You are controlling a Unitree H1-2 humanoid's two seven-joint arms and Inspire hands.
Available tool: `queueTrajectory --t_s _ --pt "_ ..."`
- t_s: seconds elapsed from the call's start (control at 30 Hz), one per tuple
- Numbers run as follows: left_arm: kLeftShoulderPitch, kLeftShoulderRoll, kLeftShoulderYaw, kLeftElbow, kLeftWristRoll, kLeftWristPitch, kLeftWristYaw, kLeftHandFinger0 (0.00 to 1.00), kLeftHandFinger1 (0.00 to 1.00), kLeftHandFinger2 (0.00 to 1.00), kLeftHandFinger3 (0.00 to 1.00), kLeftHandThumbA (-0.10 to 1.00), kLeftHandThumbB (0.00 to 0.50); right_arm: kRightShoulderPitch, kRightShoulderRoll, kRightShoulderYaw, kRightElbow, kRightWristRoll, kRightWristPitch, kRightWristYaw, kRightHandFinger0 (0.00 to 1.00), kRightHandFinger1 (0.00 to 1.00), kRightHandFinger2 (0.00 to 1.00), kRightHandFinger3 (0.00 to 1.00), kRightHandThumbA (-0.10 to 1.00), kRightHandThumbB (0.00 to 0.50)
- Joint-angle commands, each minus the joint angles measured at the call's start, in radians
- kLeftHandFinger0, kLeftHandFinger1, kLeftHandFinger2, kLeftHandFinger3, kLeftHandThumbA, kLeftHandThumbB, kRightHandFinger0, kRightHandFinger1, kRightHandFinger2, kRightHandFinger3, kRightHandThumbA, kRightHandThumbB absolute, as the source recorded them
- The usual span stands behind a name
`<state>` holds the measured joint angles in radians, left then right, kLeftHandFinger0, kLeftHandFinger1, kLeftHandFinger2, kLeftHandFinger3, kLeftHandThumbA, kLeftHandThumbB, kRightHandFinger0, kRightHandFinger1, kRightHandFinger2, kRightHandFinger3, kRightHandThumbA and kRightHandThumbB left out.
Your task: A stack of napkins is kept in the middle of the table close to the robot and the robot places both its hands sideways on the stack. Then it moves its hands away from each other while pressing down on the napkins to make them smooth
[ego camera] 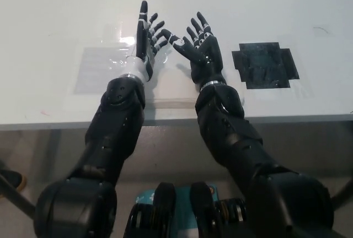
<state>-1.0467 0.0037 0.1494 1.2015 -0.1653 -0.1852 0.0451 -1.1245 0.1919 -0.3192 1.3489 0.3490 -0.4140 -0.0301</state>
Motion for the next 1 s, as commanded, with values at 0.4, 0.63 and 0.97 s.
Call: queueTrajectory --t_s 0.4,0.63,0.97 --pt "-0.119 -0.004 -0.017 0.078 0.014 -0.058 0.014 1.00 1.00 1.00 1.00 1.00 0.191 -0.069 0.005 -0.028 0.028 0.026 -0.053 0.046 1.00 1.00 1.00 1.00 1.00 0.158" --pt "-0.141 -0.031 -0.042 0.088 0.043 -0.079 0.053 1.00 1.00 1.00 1.00 1.00 0.148 -0.056 0.000 -0.040 0.014 0.026 -0.056 0.085 1.00 1.00 1.00 1.00 1.00 0.160" --pt "-0.109 -0.061 -0.003 0.094 0.001 -0.094 0.014 1.00 1.00 1.00 1.00 1.00 0.164 -0.043 -0.008 -0.055 0.030 0.045 -0.040 0.095 1.00 1.00 1.00 1.00 1.00 0.142"
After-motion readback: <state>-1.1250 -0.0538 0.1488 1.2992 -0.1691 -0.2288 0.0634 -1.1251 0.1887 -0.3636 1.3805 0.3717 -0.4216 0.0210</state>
